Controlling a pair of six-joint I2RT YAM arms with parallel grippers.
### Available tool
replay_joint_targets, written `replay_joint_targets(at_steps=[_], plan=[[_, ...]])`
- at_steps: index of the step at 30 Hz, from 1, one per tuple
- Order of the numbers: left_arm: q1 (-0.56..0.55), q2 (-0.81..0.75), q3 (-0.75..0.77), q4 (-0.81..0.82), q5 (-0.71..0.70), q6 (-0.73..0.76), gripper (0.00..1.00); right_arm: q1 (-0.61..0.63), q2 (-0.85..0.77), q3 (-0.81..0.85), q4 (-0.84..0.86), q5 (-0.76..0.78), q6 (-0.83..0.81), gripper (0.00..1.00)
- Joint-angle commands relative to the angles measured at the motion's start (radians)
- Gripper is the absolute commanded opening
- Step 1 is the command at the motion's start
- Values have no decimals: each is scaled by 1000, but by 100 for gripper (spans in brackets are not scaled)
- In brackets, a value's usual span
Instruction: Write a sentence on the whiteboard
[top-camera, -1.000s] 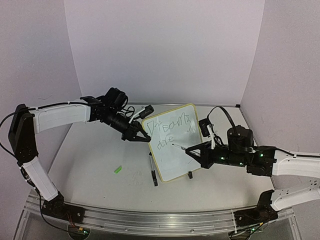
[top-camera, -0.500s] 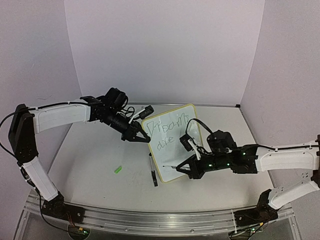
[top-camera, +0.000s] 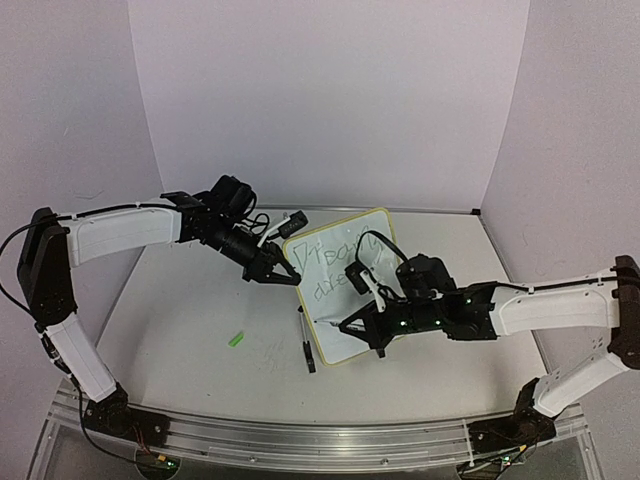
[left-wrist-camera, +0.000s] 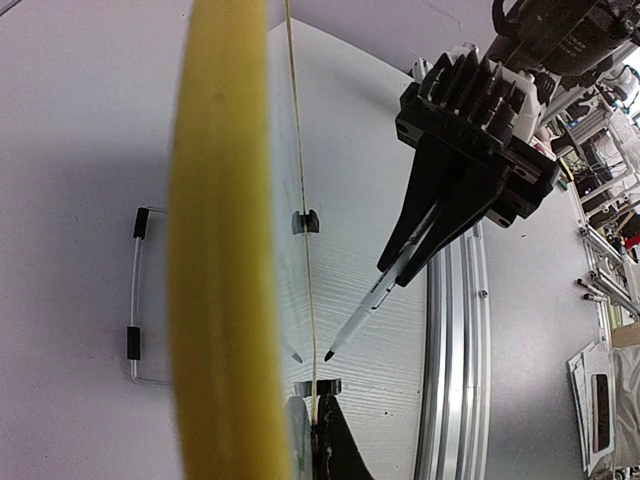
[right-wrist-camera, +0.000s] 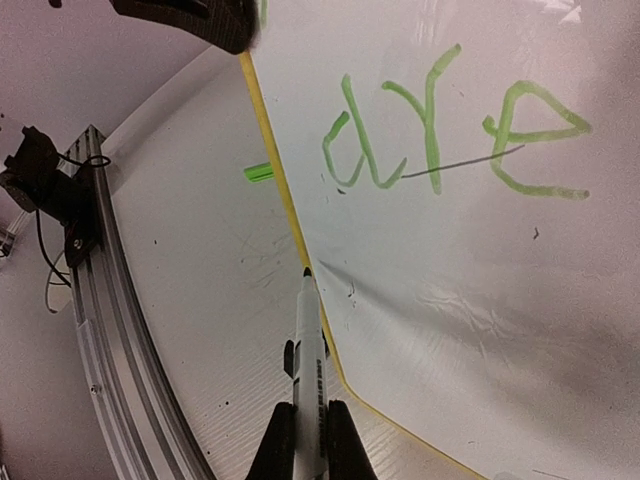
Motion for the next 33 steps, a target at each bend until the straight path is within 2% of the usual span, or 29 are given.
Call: replay_joint_targets(at_steps=[1,16,20,28,33], plan=[[-15,28,3,-81,-65,45,0,5,16,43,34,81,1,0],[-15,23,3,-81,-62,45,0,5,21,-78,32,82,81,0],[-15,22,3,-81,-62,45,0,5,26,-80,35,64,79,0],[-15,26,3,-81,-62,46,0,5,-72,-77,110,-35,79,0],[-15,25,3,-80,-62,45,0,5,-73,-54,119,-21,78,0]])
